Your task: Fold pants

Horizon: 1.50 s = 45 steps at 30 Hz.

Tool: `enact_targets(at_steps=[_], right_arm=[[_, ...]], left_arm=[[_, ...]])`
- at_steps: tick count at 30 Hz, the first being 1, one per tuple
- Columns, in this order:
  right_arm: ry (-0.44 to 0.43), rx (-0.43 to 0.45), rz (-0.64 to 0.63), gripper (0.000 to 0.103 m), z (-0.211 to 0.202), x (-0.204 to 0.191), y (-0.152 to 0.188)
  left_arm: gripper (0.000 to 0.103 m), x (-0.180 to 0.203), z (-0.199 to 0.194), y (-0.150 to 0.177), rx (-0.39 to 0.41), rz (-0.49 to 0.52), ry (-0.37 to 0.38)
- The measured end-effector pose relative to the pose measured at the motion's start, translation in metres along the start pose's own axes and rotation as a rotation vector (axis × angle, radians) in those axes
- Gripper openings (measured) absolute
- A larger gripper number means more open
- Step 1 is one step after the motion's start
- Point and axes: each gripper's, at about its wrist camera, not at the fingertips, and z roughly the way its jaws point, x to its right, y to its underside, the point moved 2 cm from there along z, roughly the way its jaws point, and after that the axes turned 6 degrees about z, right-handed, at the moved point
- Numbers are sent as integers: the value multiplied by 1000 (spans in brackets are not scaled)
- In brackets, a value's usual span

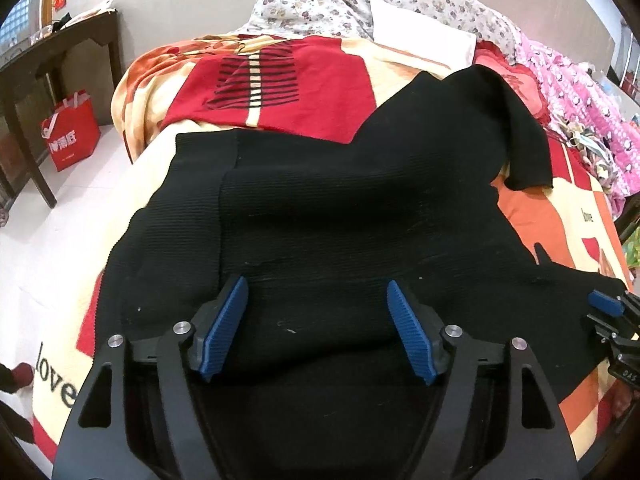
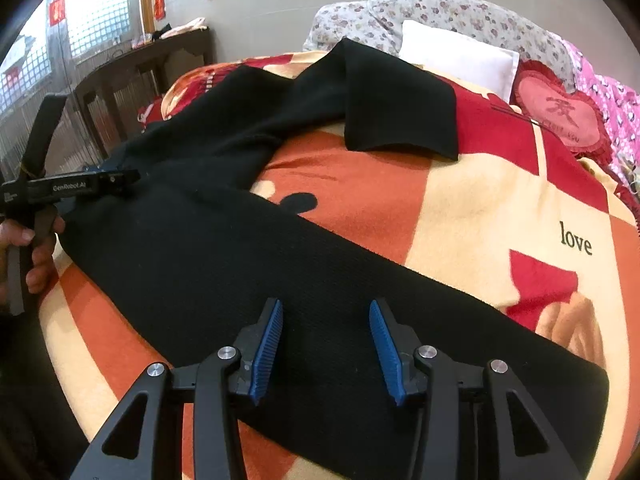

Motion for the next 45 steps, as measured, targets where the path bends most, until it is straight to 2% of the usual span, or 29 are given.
enact_targets(at_steps=[4,5,8,10,12,18,21,25,26,27,29,31,34,39,42,45], right_arm=[[12,-178,-66,44,-6,-3,-19],[12,-147,-78,44,-16,-3,-31],[-7,39,-80,44,-42,3,-77],[-47,143,-77,44,-39,7,-103],[-48,161,-78,44,-19,9,-117],[98,67,-77,44,73,6,-135],[117,46,-40,44,93,6,-139],[220,-14,-31,44,123,5,-148],[233,-12,-39,39,126,4,-148],[260,1,-46,26,125,4,-148],[237,10,-22,7,113,9,-148],[258,44,-39,7,92,11,-147],[231,100,-49,7,41,18,-143],[100,121,-12,7,-55,32,-136],[-4,124,63,7,-109,35,-128],[-70,108,117,7,-141,26,-120]], left_arm=[[73,-4,-2,1,15,-19,35],[74,-5,-3,1,20,-31,43],[74,-4,-4,1,25,-40,44],[74,-3,-4,1,26,-40,42],[74,-4,-4,1,27,-40,43],[74,-4,-4,1,30,-40,43],[74,-4,-4,1,29,-38,39],[74,-4,-4,1,28,-34,31],[74,-4,-4,1,28,-35,33],[74,-4,-4,1,29,-36,36],[74,-4,-5,1,30,-39,41],[74,-4,-5,2,31,-40,42],[74,-5,-5,2,31,-40,42],[74,-5,-5,2,31,-40,41],[74,-5,-5,2,33,-39,37],[74,-5,-6,3,34,-39,32]])
